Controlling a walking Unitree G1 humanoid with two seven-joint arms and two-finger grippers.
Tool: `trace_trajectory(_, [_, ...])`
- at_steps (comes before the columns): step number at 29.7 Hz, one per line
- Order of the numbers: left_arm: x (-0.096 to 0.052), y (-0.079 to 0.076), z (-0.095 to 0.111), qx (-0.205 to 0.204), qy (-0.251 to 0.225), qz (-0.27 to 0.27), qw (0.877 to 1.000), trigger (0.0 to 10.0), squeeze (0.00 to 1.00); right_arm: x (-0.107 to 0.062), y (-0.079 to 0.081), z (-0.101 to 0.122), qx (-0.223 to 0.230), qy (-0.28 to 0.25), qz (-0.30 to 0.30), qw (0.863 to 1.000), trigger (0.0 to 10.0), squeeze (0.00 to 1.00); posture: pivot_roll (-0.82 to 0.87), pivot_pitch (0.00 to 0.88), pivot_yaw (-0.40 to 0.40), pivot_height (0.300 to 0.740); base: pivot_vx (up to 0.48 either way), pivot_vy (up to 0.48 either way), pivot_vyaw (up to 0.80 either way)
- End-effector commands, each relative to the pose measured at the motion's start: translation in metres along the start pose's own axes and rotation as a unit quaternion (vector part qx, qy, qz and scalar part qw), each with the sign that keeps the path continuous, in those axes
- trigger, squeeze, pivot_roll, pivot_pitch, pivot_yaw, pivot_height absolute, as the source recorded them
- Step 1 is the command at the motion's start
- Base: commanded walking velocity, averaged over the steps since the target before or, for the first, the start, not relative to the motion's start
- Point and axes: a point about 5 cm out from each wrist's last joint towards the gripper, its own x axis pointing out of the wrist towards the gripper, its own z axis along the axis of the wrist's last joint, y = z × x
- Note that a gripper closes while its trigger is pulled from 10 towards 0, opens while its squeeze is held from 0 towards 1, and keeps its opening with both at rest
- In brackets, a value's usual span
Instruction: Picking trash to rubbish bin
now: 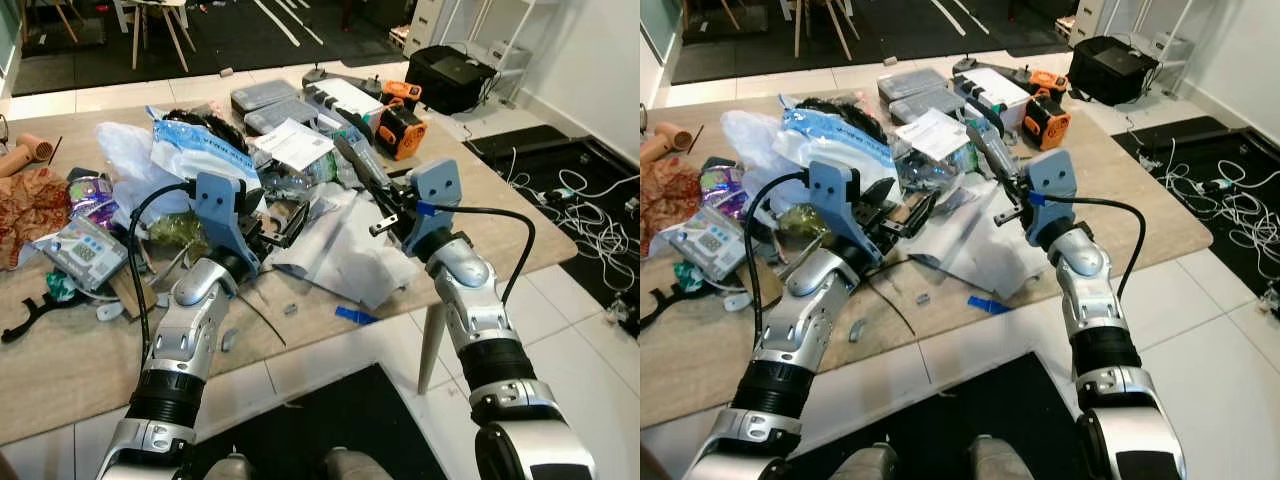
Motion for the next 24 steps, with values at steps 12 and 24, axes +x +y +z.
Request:
trace_trajectory(12, [0.0065, -0.0086, -0.0046, 0.007, 0.008, -0.031, 0.999, 10.0, 0.00, 0.0015, 0.0015, -0.0013, 0.000, 0.006, 0.008, 1.000, 10.0, 0.00, -0.05, 0.000, -0.071, 0.740, -0.318, 0.000, 0.00])
trace_trajectory(24, [0.0078, -0.0112, -0.0058, 0.011, 0.012, -0.043, 0.999, 10.0, 0.00, 0.0010, 0.0017, -0.0016, 0.000, 0.006, 0.011, 1.000, 10.0, 0.00, -0.05, 0.000, -0.073, 0.740, -0.322, 0.000, 0.00])
